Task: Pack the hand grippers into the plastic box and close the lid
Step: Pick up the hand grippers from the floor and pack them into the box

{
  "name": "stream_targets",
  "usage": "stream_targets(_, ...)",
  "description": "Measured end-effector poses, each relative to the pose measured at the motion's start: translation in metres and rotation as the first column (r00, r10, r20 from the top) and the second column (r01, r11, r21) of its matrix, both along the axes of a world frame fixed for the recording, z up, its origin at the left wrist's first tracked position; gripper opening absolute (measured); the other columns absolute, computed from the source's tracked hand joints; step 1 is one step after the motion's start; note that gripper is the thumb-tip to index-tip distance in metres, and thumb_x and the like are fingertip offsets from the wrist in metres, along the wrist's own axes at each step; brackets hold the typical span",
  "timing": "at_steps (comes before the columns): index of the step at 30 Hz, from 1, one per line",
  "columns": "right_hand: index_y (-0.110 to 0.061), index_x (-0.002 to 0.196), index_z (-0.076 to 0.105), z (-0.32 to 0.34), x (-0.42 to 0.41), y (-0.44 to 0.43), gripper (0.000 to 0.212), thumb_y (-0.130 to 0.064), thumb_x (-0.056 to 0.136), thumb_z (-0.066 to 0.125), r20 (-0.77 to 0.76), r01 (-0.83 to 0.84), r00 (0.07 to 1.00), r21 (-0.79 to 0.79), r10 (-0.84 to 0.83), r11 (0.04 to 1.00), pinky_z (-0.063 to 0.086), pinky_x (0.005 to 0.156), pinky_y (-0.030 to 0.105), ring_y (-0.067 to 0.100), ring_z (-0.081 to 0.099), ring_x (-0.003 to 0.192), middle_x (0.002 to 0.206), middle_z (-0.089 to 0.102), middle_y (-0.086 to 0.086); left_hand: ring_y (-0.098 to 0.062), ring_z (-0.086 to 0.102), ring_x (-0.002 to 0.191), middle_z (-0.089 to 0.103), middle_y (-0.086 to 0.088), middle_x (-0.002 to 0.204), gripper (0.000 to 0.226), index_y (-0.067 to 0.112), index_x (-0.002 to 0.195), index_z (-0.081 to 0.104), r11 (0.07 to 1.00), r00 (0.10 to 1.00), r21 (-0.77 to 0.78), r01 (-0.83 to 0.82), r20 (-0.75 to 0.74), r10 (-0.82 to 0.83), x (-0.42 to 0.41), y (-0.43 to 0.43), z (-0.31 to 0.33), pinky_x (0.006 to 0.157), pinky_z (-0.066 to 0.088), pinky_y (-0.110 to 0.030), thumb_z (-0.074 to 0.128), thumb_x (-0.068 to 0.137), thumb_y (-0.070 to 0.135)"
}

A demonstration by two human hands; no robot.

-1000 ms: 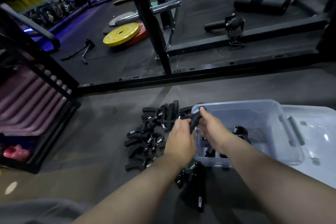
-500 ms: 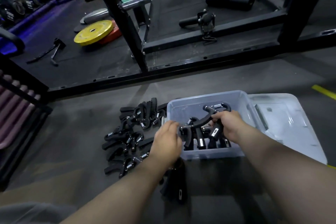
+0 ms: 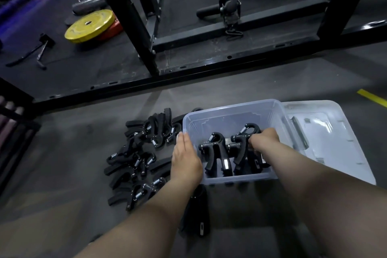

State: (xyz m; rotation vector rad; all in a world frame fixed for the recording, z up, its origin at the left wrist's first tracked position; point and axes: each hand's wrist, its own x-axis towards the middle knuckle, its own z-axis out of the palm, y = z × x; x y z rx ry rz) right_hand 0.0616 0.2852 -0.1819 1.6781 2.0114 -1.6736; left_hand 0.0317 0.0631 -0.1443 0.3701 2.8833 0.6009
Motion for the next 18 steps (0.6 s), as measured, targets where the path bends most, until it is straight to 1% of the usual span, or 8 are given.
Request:
stream_targets(3, -0.006, 0.092, 0.065, -0.010, -0.008, 0.000, 0.029, -0.011, 0.064, 0.066, 0.013, -0.064, 0.998, 0.016, 0.064, 0.998, 0.059, 0.071, 0.040, 0.030, 0.069, 0.074, 0.085, 0.069, 0.015, -0.018, -0.002, 0.149, -0.004, -0.004, 0.163, 0.075, 0.012, 0.155, -0.004, 0.999, 0.998, -0.034, 0.016, -0.052, -0.018, 0.002, -0.002, -0.005, 0.122, 0.004, -0.034, 0.034, 0.091, 0.004)
stream_targets(5, -0.008, 0.087, 0.067, -0.024, -0.012, 0.000, 0.029, -0.015, 0.059, 0.065, 0.036, -0.119, 0.992, 0.030, 0.118, 0.992, 0.061, 0.071, 0.043, 0.029, 0.069, 0.070, 0.081, 0.070, 0.013, -0.017, -0.004, 0.149, -0.005, -0.003, 0.163, 0.076, 0.012, 0.155, -0.005, 0.999, 0.998, -0.033, 0.020, -0.063, -0.022, 0.002, -0.002, -0.006, 0.122, 0.001, -0.032, 0.035, 0.090, 0.004)
stream_targets(8, -0.010, 0.081, 0.067, -0.031, -0.015, -0.003, 0.027, -0.023, 0.056, 0.070, 0.058, -0.215, 0.976, 0.094, 0.211, 0.972, 0.060, 0.074, 0.042, 0.029, 0.069, 0.073, 0.080, 0.070, 0.011, -0.017, -0.005, 0.149, -0.006, -0.004, 0.163, 0.076, 0.011, 0.155, -0.005, 0.999, 0.997, -0.026, 0.038, -0.062, -0.040, 0.002, -0.004, -0.006, 0.122, 0.001, -0.032, 0.035, 0.090, 0.003)
stream_targets(10, -0.009, 0.084, 0.071, -0.029, -0.015, -0.005, 0.021, -0.023, 0.068, 0.073, 0.087, -0.271, 0.961, 0.141, 0.261, 0.952, 0.058, 0.080, 0.038, 0.031, 0.069, 0.082, 0.087, 0.072, 0.013, -0.018, -0.005, 0.150, -0.006, -0.005, 0.163, 0.075, 0.010, 0.155, -0.005, 0.998, 0.996, -0.028, 0.055, -0.063, -0.057, 0.002, -0.005, -0.007, 0.122, 0.000, -0.033, 0.036, 0.091, 0.005)
stream_targets(12, -0.008, 0.095, 0.073, -0.031, -0.014, -0.007, 0.022, -0.022, 0.078, 0.071, 0.144, -0.328, 0.941, 0.186, 0.305, 0.926, 0.055, 0.085, 0.035, 0.032, 0.067, 0.093, 0.097, 0.072, 0.015, -0.018, -0.005, 0.150, -0.006, -0.006, 0.163, 0.075, 0.011, 0.155, -0.005, 0.998, 0.996, -0.027, 0.060, -0.066, -0.062, 0.001, -0.006, -0.009, 0.122, 0.001, -0.033, 0.035, 0.091, 0.005)
stream_targets(14, -0.009, 0.102, 0.072, -0.034, -0.013, -0.009, 0.025, -0.022, 0.081, 0.068, 0.192, -0.375, 0.921, 0.209, 0.338, 0.903, 0.054, 0.086, 0.034, 0.031, 0.066, 0.098, 0.104, 0.071, 0.014, -0.018, -0.005, 0.150, -0.006, -0.005, 0.163, 0.076, 0.011, 0.155, -0.005, 0.998, 0.997, -0.020, 0.052, -0.061, -0.054, 0.001, -0.006, -0.010, 0.122, 0.002, -0.034, 0.035, 0.090, 0.005)
stream_targets(16, -0.010, 0.104, 0.070, -0.037, -0.010, -0.012, 0.025, -0.018, 0.080, 0.066, 0.213, -0.414, 0.903, 0.210, 0.372, 0.886, 0.054, 0.086, 0.034, 0.031, 0.066, 0.098, 0.105, 0.071, 0.013, -0.018, -0.005, 0.150, -0.006, -0.005, 0.163, 0.076, 0.011, 0.155, -0.005, 0.998, 0.997, -0.019, 0.052, -0.060, -0.053, 0.001, -0.006, -0.011, 0.122, 0.003, -0.035, 0.035, 0.090, 0.004)
stream_targets(18, -0.011, 0.104, 0.069, -0.038, -0.005, -0.013, 0.027, -0.017, 0.079, 0.064, 0.277, -0.438, 0.883, 0.202, 0.378, 0.876, 0.054, 0.086, 0.034, 0.032, 0.066, 0.100, 0.108, 0.070, 0.013, -0.018, -0.005, 0.150, -0.006, -0.006, 0.163, 0.077, 0.011, 0.154, -0.005, 0.998, 0.996, -0.020, 0.055, -0.062, -0.056, 0.001, -0.006, -0.011, 0.122, 0.003, -0.035, 0.036, 0.090, 0.005)
